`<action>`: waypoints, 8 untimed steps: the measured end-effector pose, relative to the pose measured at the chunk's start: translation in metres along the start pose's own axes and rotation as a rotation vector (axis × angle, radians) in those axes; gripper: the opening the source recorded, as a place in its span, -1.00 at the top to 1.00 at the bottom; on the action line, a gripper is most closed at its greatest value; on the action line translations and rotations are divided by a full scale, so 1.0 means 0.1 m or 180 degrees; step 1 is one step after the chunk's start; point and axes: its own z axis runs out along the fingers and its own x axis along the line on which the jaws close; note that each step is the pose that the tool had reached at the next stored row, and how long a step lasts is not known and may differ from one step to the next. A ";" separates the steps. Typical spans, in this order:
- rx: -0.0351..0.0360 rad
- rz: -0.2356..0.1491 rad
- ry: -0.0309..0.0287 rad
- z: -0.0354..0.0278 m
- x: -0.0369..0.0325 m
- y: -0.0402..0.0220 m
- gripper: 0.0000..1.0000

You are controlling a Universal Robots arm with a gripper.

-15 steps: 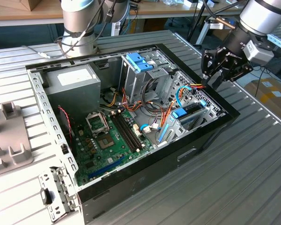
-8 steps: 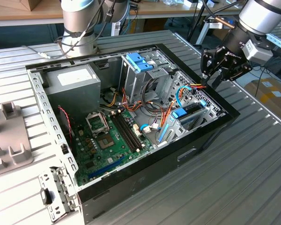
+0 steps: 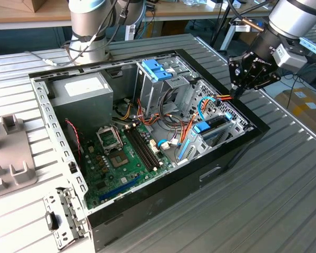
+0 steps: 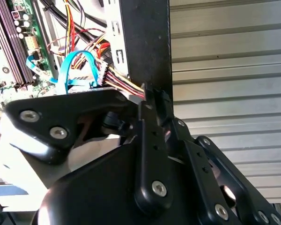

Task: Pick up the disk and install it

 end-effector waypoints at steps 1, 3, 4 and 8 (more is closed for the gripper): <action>0.0000 0.0000 0.0000 0.000 0.000 0.000 0.62; 0.0001 0.0000 -0.0001 0.001 0.000 0.000 0.62; 0.0001 -0.0001 -0.0001 0.002 0.000 0.000 0.62; 0.0001 -0.0001 -0.0001 0.002 0.000 0.000 0.62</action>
